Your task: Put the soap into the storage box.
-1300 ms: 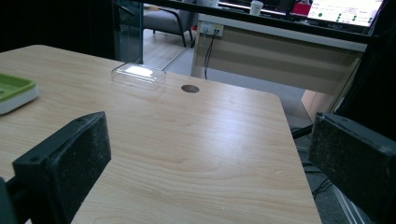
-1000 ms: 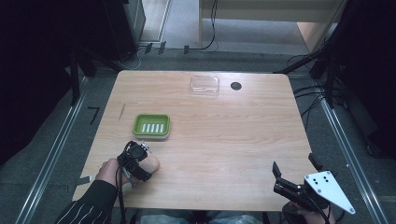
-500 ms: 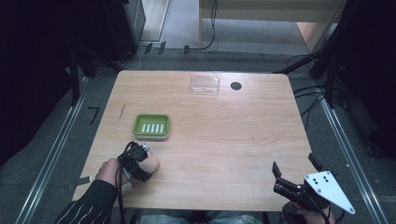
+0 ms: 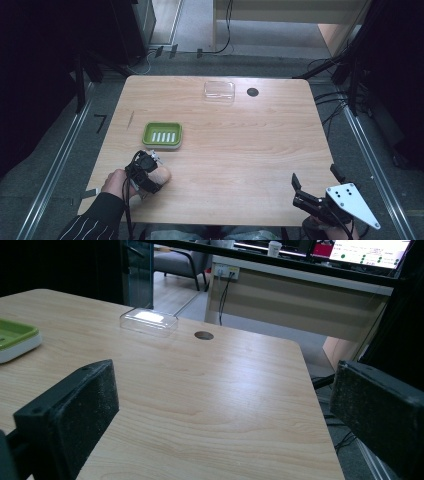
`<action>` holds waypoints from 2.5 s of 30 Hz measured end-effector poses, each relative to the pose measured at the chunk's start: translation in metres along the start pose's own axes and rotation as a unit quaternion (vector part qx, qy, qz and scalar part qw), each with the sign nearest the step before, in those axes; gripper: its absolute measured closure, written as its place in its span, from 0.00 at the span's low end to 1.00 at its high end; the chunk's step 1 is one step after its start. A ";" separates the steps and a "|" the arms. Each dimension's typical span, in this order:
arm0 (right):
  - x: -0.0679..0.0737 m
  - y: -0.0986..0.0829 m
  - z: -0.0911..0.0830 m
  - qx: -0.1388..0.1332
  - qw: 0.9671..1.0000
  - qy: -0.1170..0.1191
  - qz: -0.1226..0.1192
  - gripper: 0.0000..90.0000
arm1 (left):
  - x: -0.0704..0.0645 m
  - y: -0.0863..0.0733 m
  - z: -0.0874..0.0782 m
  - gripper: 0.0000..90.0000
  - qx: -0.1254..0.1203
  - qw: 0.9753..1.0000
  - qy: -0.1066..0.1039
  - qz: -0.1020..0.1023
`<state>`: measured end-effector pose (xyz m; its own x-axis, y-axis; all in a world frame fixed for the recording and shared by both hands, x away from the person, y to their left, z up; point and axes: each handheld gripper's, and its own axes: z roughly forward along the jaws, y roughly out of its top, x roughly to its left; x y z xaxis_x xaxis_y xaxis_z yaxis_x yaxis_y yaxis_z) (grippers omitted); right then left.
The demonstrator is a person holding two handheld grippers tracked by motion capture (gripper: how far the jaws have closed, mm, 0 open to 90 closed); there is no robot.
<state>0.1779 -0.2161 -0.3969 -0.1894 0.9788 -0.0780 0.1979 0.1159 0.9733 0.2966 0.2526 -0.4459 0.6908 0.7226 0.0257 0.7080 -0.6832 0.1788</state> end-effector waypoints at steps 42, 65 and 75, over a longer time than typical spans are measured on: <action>0.001 0.000 0.001 0.001 1.000 0.000 -0.002 0.00 | 0.021 0.025 -0.017 0.37 -0.008 1.000 0.005 0.014; 0.001 0.000 0.000 0.001 1.000 0.001 -0.002 0.00 | 0.034 0.042 -0.025 0.37 -0.014 1.000 0.011 0.025; 0.001 0.000 0.001 0.001 1.000 0.002 -0.002 0.00 | 0.040 0.047 -0.027 0.37 -0.019 0.999 0.009 0.029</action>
<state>0.1784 -0.2147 -0.3968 -0.1934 0.9778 -0.0809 0.1989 0.1198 0.9727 0.3539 0.2520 -0.4102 0.7282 0.6832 0.0545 0.6600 -0.7204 0.2132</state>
